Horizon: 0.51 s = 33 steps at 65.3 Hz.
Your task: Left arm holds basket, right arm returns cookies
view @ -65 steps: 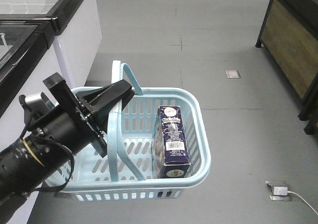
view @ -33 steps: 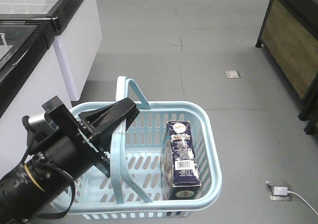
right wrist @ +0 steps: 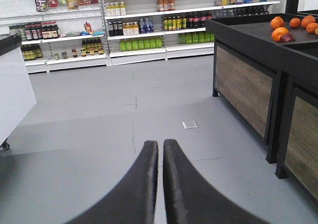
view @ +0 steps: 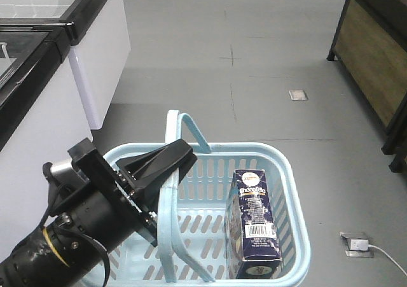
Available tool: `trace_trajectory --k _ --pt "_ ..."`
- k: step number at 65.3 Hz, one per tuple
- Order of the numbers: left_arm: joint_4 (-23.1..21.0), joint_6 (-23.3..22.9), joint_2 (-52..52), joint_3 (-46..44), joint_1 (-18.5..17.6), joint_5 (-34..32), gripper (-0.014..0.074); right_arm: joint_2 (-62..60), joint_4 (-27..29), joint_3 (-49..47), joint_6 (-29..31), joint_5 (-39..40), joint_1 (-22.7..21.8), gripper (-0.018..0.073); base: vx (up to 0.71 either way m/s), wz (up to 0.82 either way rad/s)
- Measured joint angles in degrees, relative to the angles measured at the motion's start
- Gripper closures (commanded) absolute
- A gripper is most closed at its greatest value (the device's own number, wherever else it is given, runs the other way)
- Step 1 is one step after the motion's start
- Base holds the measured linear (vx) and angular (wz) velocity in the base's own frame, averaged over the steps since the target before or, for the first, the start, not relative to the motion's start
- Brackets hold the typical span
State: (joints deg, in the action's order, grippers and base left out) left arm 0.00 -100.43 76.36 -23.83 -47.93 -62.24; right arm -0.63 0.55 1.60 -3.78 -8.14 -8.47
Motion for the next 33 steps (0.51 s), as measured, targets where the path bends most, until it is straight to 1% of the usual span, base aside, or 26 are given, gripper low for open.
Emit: trace_trajectory --k 7,33 --pt "-0.50 0.50 0.00 0.00 -0.76 0.00 0.0599 0.00 0.00 0.00 0.00 0.00 0.00 0.0565 0.00 0.00" --pt "-0.75 0.62 0.00 0.00 -0.75 0.00 0.0599 0.00 0.00 0.00 0.00 0.00 0.00 0.0565 0.00 0.00"
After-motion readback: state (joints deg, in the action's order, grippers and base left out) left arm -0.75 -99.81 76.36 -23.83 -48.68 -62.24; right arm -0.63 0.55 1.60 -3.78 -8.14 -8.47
